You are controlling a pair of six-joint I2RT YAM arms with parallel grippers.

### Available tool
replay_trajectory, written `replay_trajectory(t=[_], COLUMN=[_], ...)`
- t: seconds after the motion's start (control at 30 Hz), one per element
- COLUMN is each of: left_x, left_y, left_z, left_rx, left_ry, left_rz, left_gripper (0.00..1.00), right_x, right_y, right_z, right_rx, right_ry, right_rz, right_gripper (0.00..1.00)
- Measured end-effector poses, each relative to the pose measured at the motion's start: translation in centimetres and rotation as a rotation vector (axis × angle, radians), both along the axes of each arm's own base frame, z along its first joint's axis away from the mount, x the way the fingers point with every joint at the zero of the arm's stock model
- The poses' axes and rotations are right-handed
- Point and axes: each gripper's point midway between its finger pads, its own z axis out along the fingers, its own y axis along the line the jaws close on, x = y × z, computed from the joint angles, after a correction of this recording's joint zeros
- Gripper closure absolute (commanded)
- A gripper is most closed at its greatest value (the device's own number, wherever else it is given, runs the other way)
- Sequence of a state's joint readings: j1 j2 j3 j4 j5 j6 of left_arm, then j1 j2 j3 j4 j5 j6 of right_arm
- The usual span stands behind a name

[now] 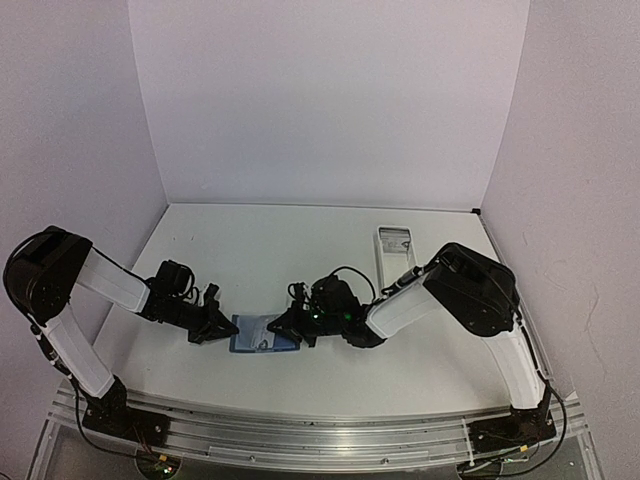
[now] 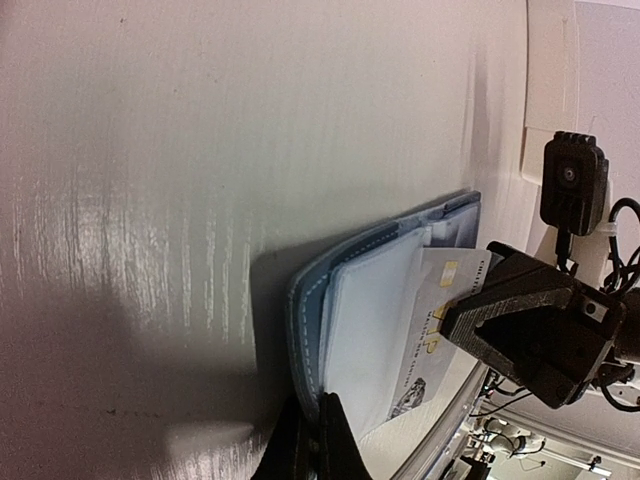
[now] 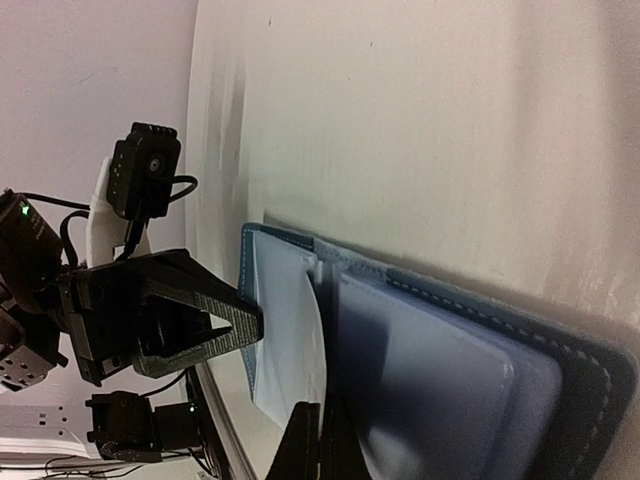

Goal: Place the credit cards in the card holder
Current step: Insert the credit card into the card holder.

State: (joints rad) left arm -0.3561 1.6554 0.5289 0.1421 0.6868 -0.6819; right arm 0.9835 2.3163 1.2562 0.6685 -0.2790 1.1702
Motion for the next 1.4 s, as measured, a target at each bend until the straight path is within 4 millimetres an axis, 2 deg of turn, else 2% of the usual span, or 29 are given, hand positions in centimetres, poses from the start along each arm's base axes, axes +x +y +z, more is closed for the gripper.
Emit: replay_trajectory(t=[0.17, 0.37, 0.5, 0.63, 0.73, 0.8, 0.9, 1.03, 1.1, 1.17, 1.3, 1.4], left_x=[0.0, 0.1, 0.1, 0.1, 0.1, 0.0, 0.0, 0.0, 0.0, 0.0, 0.0, 0.0], left_y=[0.0, 0.1, 0.2, 0.2, 0.1, 0.1, 0.0, 0.0, 0.0, 0.0, 0.0, 0.0], left_z=[0.0, 0.0, 0.1, 0.1, 0.1, 0.1, 0.1, 0.1, 0.1, 0.1, 0.1, 0.1], left_rx=[-0.001, -0.002, -0.004, -0.002, -0.002, -0.001, -0.001, -0.001, -0.001, -0.001, 0.000, 0.000], left_ry=[-0.002, -0.006, -0.007, -0.012, -0.015, -0.017, -0.018, -0.017, -0.017, -0.017, -0.017, -0.017], left_rz=[-0.003, -0.002, -0.003, -0.008, -0.011, -0.016, -0.018, -0.018, -0.019, -0.019, -0.018, -0.018], left_gripper=[1.00, 1.00, 1.00, 1.00, 1.00, 1.00, 1.00, 1.00, 1.00, 1.00, 1.00, 1.00], right_x=[0.2, 0.6, 1.0, 0.8, 0.5, 0.3, 0.0, 0.5, 0.7, 0.7, 0.5, 0.5], right_y=[1.2, 2.4, 3.6, 4.3, 3.7, 3.3, 3.2, 2.7, 1.9, 1.1, 0.0, -0.7], right_z=[-0.1, -0.1, 0.8, 1.3, 1.5, 1.6, 2.0, 2.4, 2.4, 2.6, 2.8, 2.2], right_rx=[0.002, -0.024, -0.086, -0.195, -0.279, -0.332, -0.395, -0.464, -0.500, -0.523, -0.534, -0.559], right_ry=[0.013, 0.024, -0.011, -0.076, -0.129, -0.162, -0.204, -0.240, -0.238, -0.225, -0.177, -0.157], right_rz=[0.039, 0.062, 0.081, 0.088, 0.075, 0.080, 0.098, 0.083, 0.064, 0.044, 0.007, -0.015], right_gripper=[0.98, 0.77, 0.57, 0.46, 0.39, 0.30, 0.27, 0.28, 0.33, 0.47, 0.85, 0.97])
